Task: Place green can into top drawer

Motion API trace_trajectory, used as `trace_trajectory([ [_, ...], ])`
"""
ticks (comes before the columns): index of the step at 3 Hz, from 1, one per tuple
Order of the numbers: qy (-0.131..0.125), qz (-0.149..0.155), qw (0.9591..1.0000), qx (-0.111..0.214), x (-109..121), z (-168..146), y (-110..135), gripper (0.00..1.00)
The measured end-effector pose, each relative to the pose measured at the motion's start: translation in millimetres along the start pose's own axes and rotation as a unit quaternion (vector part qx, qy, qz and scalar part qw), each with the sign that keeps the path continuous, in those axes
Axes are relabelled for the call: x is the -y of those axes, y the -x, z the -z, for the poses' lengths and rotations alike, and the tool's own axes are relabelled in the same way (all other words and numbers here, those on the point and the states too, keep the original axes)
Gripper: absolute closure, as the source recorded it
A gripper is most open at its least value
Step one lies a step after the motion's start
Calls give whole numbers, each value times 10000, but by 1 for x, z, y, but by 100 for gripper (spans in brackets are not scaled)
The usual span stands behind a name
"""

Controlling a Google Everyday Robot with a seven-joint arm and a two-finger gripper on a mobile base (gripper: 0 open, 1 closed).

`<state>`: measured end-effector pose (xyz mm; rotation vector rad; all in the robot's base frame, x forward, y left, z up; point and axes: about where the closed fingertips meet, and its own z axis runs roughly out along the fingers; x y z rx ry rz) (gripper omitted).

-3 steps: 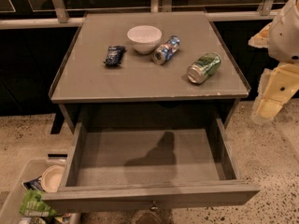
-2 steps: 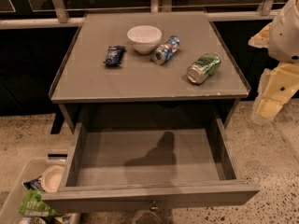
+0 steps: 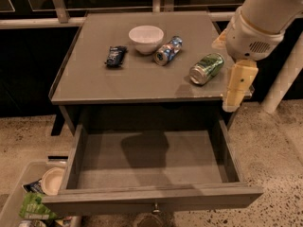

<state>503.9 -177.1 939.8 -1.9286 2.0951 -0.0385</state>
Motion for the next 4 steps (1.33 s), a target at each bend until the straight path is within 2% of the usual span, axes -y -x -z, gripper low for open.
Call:
trace_trajectory([
  [1,-116,294,9995,31,50,-33,16,0],
  [2,-40,369,9982,464,96,-65,12,0],
  [3,-166,313,9967,724,119,-68,17,0],
  [4,-178,317,9968,717,119,-67,17,0],
])
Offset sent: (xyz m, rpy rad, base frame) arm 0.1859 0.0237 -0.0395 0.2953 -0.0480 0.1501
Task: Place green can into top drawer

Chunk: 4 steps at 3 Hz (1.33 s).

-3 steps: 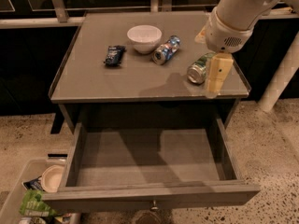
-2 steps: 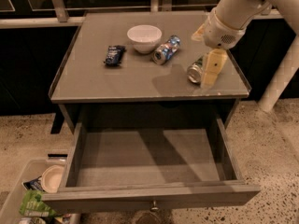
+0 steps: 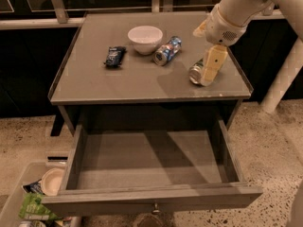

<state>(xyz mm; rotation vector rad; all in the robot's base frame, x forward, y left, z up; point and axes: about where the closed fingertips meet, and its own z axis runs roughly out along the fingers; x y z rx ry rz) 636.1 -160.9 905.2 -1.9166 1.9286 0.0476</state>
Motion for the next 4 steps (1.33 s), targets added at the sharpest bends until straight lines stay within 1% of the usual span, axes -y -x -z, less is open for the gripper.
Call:
trace_trajectory([
  [1,46,-40,10000,76,2,2,-5,0],
  [2,129,-136,9995,242,6,12,-29,0],
  [3,223,-197,9982,514,16,16,-53,0],
  [4,6,-180,9980,598,30,24,-50,0],
])
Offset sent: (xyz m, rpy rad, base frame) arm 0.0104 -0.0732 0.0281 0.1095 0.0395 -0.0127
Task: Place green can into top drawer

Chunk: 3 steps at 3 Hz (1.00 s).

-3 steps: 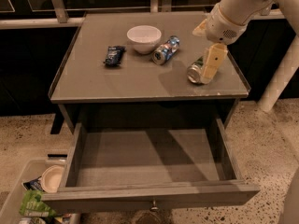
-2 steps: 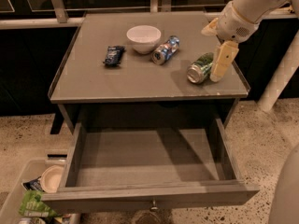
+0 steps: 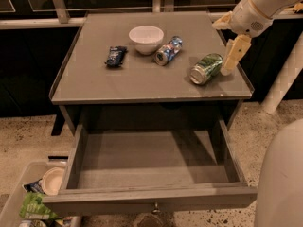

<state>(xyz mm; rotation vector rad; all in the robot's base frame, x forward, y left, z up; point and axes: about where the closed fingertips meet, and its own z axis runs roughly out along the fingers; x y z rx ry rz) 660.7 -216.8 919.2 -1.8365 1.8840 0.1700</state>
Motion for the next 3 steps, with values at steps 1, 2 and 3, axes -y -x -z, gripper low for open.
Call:
trace_trajectory([
  [1,0,0,10000,0,0,0,0,0],
  [2,64,-309,9995,-101,3,-20,-19,0],
  [3,210,-811,9965,47,-2,-49,-54,0],
])
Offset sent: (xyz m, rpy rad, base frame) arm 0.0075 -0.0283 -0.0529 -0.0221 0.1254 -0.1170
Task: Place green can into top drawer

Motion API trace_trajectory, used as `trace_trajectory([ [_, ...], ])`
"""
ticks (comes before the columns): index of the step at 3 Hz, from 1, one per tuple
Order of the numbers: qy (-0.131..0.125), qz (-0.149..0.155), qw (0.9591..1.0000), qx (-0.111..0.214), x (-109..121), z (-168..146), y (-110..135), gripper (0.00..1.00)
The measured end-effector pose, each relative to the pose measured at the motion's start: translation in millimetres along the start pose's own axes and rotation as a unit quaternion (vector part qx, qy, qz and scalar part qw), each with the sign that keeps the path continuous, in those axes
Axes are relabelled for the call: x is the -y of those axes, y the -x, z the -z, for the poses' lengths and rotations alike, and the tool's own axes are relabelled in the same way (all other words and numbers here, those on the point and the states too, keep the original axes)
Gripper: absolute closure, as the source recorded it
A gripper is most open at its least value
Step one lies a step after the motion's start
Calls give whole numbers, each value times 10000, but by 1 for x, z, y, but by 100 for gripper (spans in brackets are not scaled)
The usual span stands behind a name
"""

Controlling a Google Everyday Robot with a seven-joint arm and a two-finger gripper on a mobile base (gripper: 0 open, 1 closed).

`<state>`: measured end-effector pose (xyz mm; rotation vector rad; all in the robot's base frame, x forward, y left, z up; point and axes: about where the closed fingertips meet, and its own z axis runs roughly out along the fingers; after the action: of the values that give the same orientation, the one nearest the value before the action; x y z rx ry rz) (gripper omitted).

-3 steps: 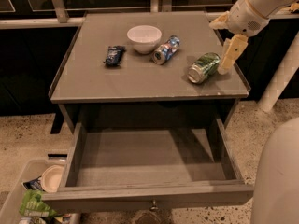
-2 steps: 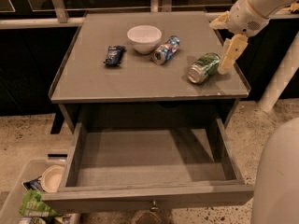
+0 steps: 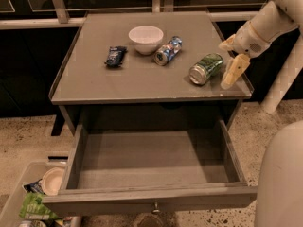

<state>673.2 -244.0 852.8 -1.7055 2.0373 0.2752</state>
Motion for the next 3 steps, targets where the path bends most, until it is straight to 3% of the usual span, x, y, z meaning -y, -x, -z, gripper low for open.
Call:
trace_trajectory([
  [1,145,-365,9990,201,-1,-27,-30,0],
  [2,144,-364,9990,201,-1,-27,-30,0],
  [3,-21,-209,9995,221,6,-13,-6,0],
])
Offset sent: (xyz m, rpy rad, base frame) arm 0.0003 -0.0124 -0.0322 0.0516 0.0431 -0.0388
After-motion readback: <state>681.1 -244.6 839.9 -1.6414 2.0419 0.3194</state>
